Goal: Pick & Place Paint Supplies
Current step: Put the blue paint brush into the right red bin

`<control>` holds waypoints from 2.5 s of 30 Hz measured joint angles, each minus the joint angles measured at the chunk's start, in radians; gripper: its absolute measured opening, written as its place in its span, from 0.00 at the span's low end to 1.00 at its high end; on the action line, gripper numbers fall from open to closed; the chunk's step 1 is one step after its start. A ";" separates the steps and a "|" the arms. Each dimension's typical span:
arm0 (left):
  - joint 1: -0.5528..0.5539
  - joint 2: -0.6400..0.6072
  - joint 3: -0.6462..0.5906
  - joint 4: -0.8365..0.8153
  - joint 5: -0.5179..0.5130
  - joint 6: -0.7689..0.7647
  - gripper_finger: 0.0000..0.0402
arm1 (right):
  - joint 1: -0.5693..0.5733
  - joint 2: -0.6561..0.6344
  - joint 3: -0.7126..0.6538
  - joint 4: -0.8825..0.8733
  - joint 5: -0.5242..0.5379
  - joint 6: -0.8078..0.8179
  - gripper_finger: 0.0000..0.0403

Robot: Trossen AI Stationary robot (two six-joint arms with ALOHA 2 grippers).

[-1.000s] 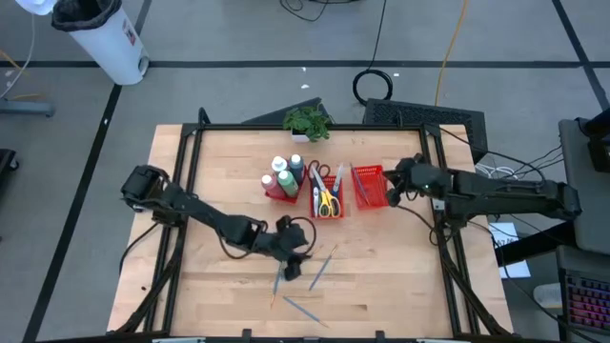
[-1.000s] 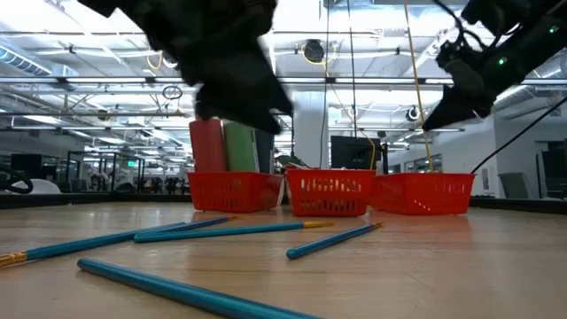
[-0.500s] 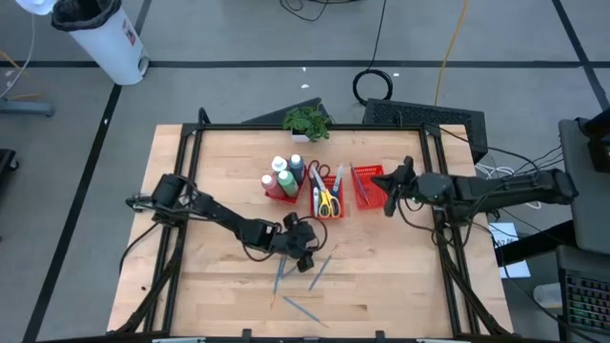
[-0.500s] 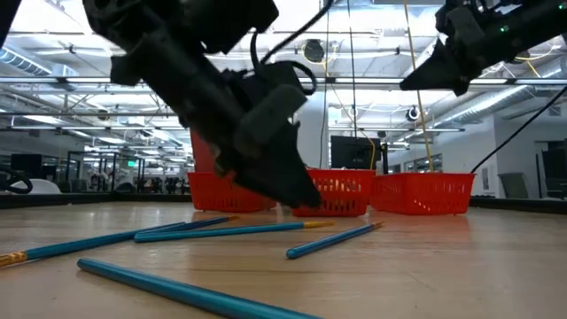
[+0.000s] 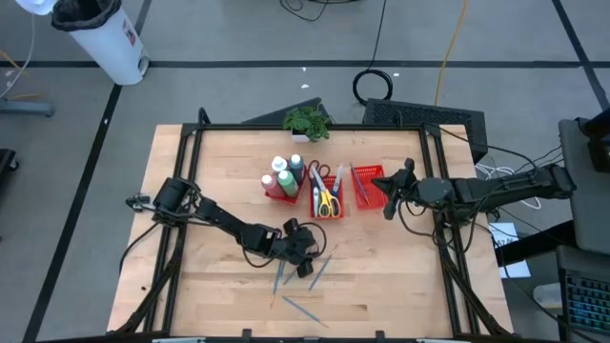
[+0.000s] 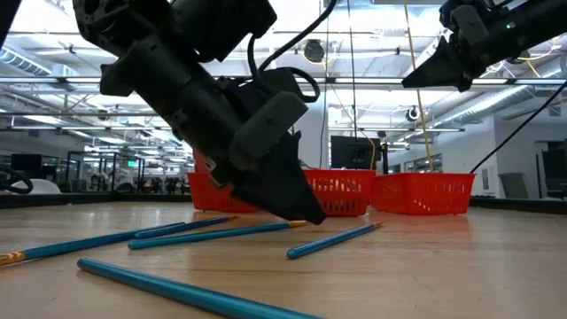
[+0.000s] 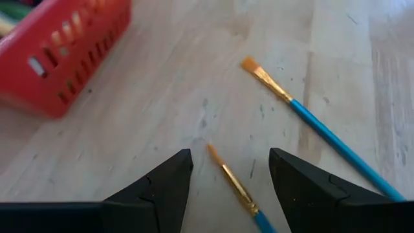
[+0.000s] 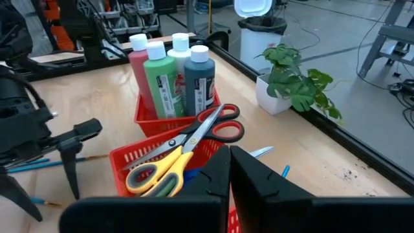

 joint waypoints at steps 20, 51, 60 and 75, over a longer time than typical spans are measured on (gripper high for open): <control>-0.015 -0.003 0.001 -0.141 -0.029 -0.194 0.16 | 0.000 0.000 0.000 0.000 0.000 0.003 0.00; 0.019 -0.329 0.216 0.185 -0.080 0.648 0.00 | 0.073 0.120 -0.148 0.645 -0.124 -0.208 0.16; 0.220 -0.271 0.183 0.414 0.268 0.667 0.00 | 0.031 0.268 -0.228 0.986 -0.243 -0.243 0.52; 0.322 -0.213 0.185 0.493 0.384 0.627 0.00 | -0.016 0.574 -0.128 1.258 -0.376 -0.183 0.52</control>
